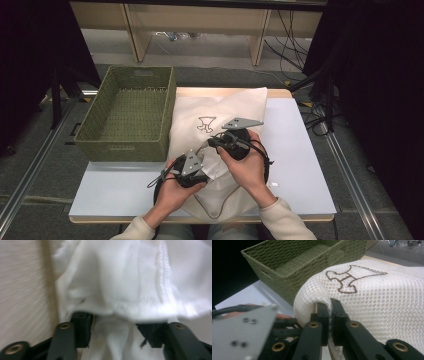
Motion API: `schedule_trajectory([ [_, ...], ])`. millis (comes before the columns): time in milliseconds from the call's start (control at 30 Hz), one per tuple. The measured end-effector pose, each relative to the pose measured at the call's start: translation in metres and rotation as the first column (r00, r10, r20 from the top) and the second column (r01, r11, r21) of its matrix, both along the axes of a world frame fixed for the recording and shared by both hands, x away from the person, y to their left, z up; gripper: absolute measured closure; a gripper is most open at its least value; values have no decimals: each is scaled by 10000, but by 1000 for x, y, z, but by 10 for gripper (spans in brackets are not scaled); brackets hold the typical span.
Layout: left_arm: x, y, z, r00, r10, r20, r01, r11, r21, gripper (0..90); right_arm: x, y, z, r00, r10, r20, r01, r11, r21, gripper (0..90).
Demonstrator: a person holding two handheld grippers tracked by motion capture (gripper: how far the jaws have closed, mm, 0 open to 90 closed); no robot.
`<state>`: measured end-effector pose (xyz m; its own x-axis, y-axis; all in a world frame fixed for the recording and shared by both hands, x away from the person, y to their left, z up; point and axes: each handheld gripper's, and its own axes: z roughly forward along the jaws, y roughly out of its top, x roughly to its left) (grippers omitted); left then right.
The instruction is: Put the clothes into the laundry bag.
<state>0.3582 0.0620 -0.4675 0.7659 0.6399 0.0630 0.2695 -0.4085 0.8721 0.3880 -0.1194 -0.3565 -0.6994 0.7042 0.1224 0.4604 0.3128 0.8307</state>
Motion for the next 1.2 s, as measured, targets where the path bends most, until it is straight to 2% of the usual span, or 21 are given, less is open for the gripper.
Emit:
schedule_trajectory([
  [67, -5, 6, 3, 10000, -72, 57, 72, 10000, -17, 437, -2, 0, 0, 9998, -162, -114, 161, 9999, -36, 878],
  [133, -10, 12, 7, 9999, -51, 89, 51, 10000, 32, 426, -3, 0, 0, 9999, -140, 12, 140, 9998, -167, 877],
  [167, -13, 15, 10, 9999, -48, 100, 47, 10000, 71, 421, -5, 1, 0, 9994, -276, -228, 274, 9996, -82, 877],
  [300, -24, 21, 18, 9996, -271, 52, 271, 9995, -132, 418, -5, -1, 0, 9999, -112, -41, 111, 9998, -164, 877],
  [333, -27, 21, 20, 9994, -354, 28, 355, 9991, -219, 415, -7, -1, 0, 9993, -310, -188, 308, 9995, -108, 876],
  [367, -29, 21, 23, 9985, -535, 90, 537, 9984, -166, 412, -7, -1, 0, 9996, -239, -173, 237, 9997, -96, 876],
  [400, -32, 18, 23, 9982, -594, -61, 592, 9975, -380, 410, -7, -1, 0, 9994, -244, -252, 243, 9997, -63, 876],
  [500, -34, 6, 25, 9949, -990, 212, 995, 9946, -283, 413, -7, -1, 0, 9997, -211, -109, 210, 9997, -113, 875],
  [600, -31, -8, 24, 9911, -1259, 437, 1270, 9916, -252, 504, -8, -1, 1, 9998, -207, -4, 207, 9997, -107, 875],
  [667, -27, -17, 23, 9907, -1267, 488, 1288, 9908, -418, 584, -8, -2, 1, 9998, -204, -7, 204, 9997, -142, 875],
  [700, -26, -22, 22, 9919, -1229, 317, 1244, 9910, -497, 620, -8, -2, 1, 9998, -208, 11, 208, 9997, -134, 875],
  [767, -21, -31, 19, 9920, -1229, 292, 1240, 9915, -393, 676, -8, -1, 1, 9999, -135, -74, 135, 9999, -62, 875],
  [833, -15, -38, 15, 9926, -1151, 386, 1154, 9933, -56, 706, -8, -1, 2, 9999, -144, -47, 144, 9999, -96, 875],
  [900, -11, -44, 10, 9940, -1012, 404, 1018, 9947, -133, 735, -8, -1, 2, 9998, -169, -42, 168, 9998, -96, 876],
  [933, -8, -45, 8, 9938, -1038, 392, 1030, 9944, 227, 741, -9, -1, 2, 9999, -167, -45, 167, 9998, -75, 876],
  [967, -5, -45, 7, 9938, -899, 656, 871, 9952, 449, 752, -9, -1, 2, 9999, -156, -54, 156, 9999, -70, 876],
  [1000, -3, -47, 3, 9942, -969, 464, 956, 9950, 303, 768, -9, -1, 2, 9999, -161, -55, 161, 9999, -57, 876],
  [1033, -1, -46, 2, 9961, -748, 463, 725, 9962, 491, 775, -9, -1, 2, 9999, -159, -50, 158, 9999, -44, 876],
  [1067, -1, -47, -1, 9984, -543, 178, 537, 9980, 342, 782, -9, -1, 2, 9999, -142, -33, 142, 9999, -40, 877],
  [1133, 5, -48, -4, 9958, -615, 675, 579, 9969, 537, 795, -10, 0, 2, 9996, -220, -150, 221, 9997, 40, 877],
  [1200, 7, -50, -7, 9964, -517, 671, 476, 9969, 620, 813, -9, 1, 2, 9997, -217, -138, 218, 9997, 110, 878],
])
